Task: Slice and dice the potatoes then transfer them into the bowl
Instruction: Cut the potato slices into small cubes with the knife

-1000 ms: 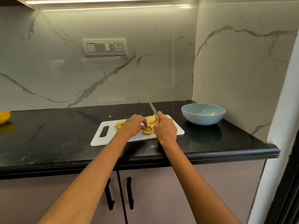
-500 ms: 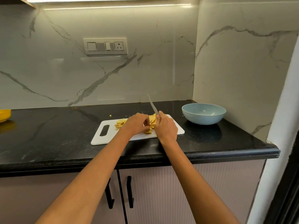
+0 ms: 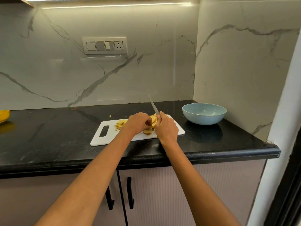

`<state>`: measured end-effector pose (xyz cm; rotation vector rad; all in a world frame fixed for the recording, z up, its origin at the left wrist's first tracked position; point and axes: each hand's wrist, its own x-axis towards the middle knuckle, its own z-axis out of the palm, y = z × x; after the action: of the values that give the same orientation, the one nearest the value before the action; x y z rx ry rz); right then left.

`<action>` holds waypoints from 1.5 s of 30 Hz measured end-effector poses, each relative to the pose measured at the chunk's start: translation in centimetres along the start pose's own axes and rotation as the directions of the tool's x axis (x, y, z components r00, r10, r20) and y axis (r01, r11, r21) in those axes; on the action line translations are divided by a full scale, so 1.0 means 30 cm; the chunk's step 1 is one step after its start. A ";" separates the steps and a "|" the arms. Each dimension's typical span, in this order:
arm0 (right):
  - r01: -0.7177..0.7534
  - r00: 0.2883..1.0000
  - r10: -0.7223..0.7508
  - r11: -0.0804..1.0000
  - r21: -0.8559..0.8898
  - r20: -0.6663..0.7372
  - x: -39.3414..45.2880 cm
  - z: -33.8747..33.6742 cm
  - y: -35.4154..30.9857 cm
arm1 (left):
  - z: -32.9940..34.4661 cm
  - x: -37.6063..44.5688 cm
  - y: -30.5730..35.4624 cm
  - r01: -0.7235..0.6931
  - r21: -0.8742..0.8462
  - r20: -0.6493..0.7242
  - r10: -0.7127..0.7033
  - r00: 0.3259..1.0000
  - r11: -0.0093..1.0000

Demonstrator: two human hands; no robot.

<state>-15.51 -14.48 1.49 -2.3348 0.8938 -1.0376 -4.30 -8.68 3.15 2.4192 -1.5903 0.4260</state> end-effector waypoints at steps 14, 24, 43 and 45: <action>0.001 1.000 -0.001 1.000 -0.005 -0.009 0.001 0.000 0.002 | 0.025 -0.001 -0.032 0.063 -0.109 0.082 -0.054 0.995 0.992; 0.003 1.000 -0.003 1.000 0.002 -0.010 0.003 0.001 0.004 | 0.016 -0.016 -0.031 0.101 -0.095 0.074 -0.094 0.993 0.990; -0.007 1.000 0.007 1.000 0.003 -0.015 0.011 0.017 0.010 | -0.038 -0.040 -0.082 0.088 -0.305 -0.037 -0.104 0.994 0.948; -0.005 1.000 0.005 1.000 0.005 -0.018 0.012 0.019 0.011 | -0.040 -0.054 -0.109 0.102 -0.318 0.007 -0.105 0.994 0.943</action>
<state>-15.01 -14.90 1.11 -2.3217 0.9020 -1.0591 -2.05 -5.60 3.63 2.2354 -1.3953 0.1480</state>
